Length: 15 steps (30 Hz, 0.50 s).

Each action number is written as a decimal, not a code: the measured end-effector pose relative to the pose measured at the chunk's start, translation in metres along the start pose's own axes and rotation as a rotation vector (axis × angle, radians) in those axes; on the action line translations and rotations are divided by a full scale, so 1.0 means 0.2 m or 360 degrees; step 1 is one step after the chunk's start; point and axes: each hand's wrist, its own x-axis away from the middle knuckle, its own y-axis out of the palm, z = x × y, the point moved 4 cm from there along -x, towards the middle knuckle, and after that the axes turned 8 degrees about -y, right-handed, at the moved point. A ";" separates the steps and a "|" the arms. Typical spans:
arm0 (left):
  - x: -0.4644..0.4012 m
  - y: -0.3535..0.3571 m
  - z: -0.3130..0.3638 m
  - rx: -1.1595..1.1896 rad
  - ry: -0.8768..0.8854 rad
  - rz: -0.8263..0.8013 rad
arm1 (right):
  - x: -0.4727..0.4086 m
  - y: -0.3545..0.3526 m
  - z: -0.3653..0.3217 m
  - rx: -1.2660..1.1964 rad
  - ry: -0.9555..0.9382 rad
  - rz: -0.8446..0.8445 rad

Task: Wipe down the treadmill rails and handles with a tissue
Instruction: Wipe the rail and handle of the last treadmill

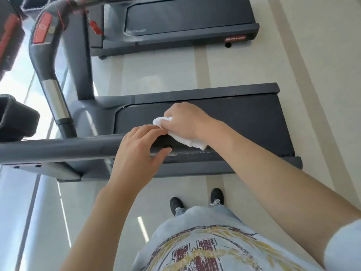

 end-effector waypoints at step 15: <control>-0.07 0.12 0.10 0.0263 -0.0190 -0.0062 | 0.33 -0.12 0.39 -0.0489 0.0138 0.0368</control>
